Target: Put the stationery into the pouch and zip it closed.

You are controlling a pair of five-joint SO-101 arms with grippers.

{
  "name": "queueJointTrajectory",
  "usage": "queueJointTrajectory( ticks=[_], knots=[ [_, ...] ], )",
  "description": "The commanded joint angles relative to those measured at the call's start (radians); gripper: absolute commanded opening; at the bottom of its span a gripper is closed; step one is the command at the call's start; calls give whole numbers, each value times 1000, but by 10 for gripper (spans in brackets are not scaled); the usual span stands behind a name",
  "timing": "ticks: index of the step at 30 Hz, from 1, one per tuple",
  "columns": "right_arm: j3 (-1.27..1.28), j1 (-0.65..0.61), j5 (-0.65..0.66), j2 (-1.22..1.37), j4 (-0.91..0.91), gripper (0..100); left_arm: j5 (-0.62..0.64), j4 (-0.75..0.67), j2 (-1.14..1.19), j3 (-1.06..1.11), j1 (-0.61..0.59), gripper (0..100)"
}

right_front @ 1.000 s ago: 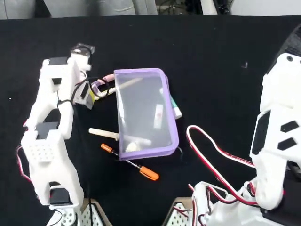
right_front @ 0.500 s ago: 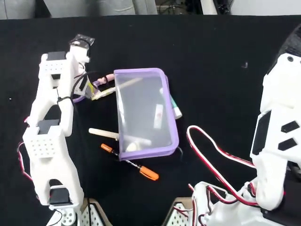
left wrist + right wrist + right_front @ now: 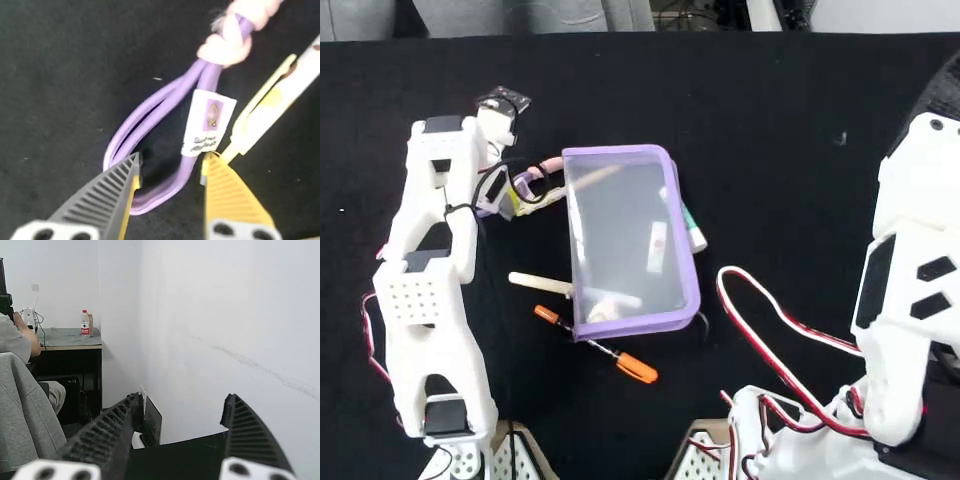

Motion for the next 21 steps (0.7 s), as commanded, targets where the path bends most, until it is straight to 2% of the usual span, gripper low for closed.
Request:
queueJointTrajectory(
  ticks=[1,2,5,9,16,19,21],
  knots=[
    [2,3,0,7,2,262,-41,-11,28,-13,-10,70],
    [2,3,0,7,2,262,-43,-11,29,-21,-10,29],
    [2,3,0,7,2,262,-3,-2,25,-71,-16,49],
    [2,3,0,7,2,262,155,28,-2,-229,-22,30],
    [2,3,0,7,0,262,517,186,-143,-719,36,29],
    [2,3,0,7,0,262,583,236,-176,-929,91,29],
    [2,3,0,7,0,262,585,267,-189,-1050,127,29]
  ],
)
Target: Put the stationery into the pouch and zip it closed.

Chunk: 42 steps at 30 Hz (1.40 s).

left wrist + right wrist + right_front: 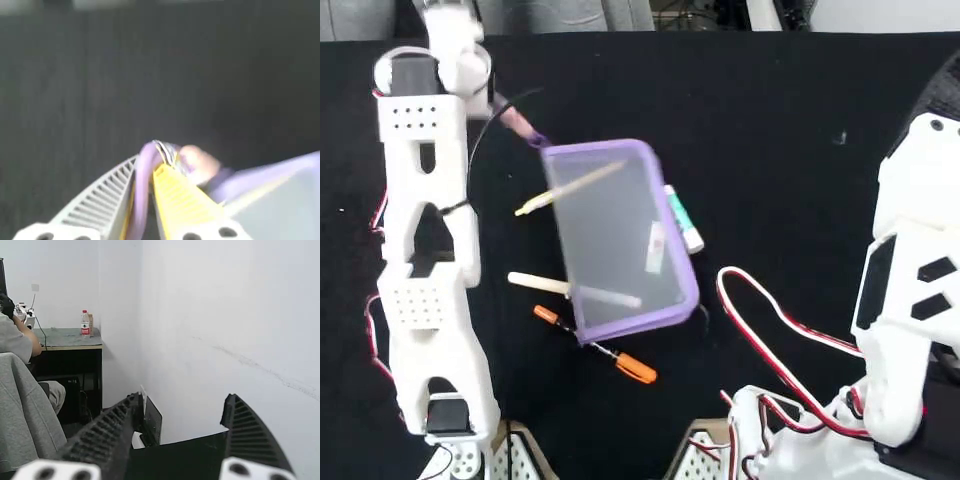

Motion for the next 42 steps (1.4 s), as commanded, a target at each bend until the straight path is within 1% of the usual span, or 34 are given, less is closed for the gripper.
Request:
queueJointTrajectory(
  ticks=[1,4,10,12,17,23,26,32,34,36,39,42],
  knots=[
    [2,3,0,7,2,262,26,51,-83,-294,67,29],
    [2,3,0,7,3,262,29,61,-92,-420,90,29],
    [2,3,-8,7,6,264,34,-6,-190,-406,104,29],
    [2,3,-8,7,6,265,34,-46,-232,-412,104,29],
    [41,0,-8,5,-3,265,34,-196,-350,-403,105,29],
    [88,-124,-11,-1,-15,265,26,-275,-434,-403,105,30],
    [107,-229,-43,-1,-9,266,25,-253,-451,-403,105,30],
    [148,-377,-41,-2,68,266,25,-195,-476,-403,110,30],
    [156,-410,-41,-2,75,266,17,-166,-480,-403,154,30],
    [153,-453,-44,-2,101,266,-38,-117,-480,-403,209,30],
    [145,-557,-41,-18,153,266,-114,-34,-480,-412,303,30],
    [180,-675,-41,-97,181,263,-120,0,-494,-412,329,30]
  ],
)
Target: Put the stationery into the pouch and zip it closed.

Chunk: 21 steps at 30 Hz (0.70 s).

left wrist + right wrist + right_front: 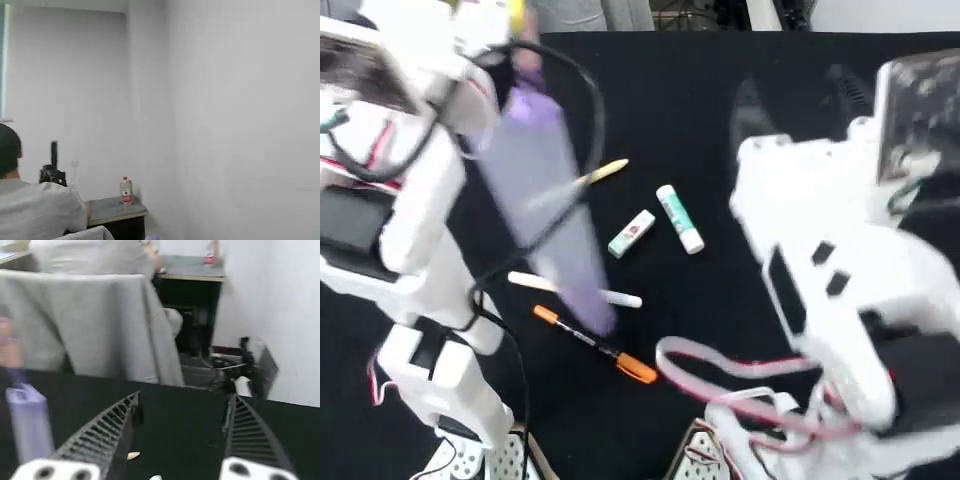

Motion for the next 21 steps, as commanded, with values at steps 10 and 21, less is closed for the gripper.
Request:
queueJointTrajectory(
  ticks=[10,21],
  knots=[
    [409,-408,124,-604,21,265,-17,130,-132,-44,91,30],
    [1098,-414,186,-1053,-150,266,-17,229,-141,-36,297,30]
  ],
)
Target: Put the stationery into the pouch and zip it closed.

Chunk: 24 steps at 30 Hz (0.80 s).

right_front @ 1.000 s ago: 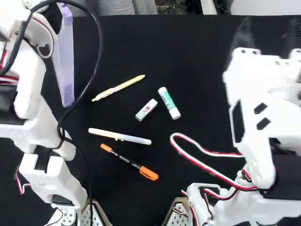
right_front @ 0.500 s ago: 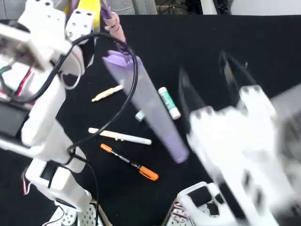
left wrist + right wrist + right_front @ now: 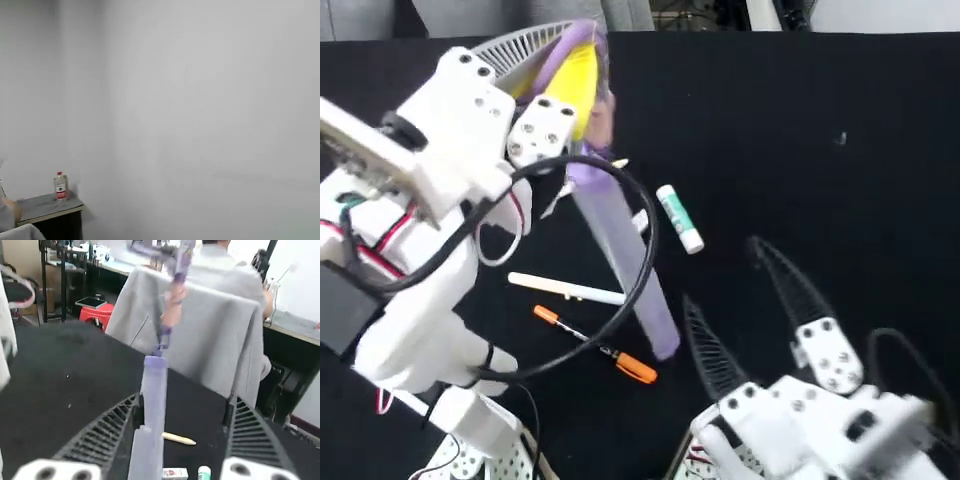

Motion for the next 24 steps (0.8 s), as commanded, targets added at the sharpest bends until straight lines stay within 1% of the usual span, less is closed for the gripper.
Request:
queueJointTrajectory(
  ticks=[1,5,10,17,19,22,24],
  knots=[
    [183,-15,11,-104,-84,266,-8,3,-26,-16,58,30],
    [294,-17,15,-200,-149,266,-6,3,-17,-15,67,30],
    [381,-17,9,-229,-219,266,74,-3,28,-16,67,30],
    [644,-17,6,-239,-454,266,83,-5,101,-24,68,30],
    [676,-17,5,-239,-491,266,83,-5,107,-24,68,30],
    [665,-17,5,-240,-494,266,83,-5,112,-24,68,30],
    [659,-38,-9,-240,-494,266,83,-11,114,-24,68,30]
  ],
)
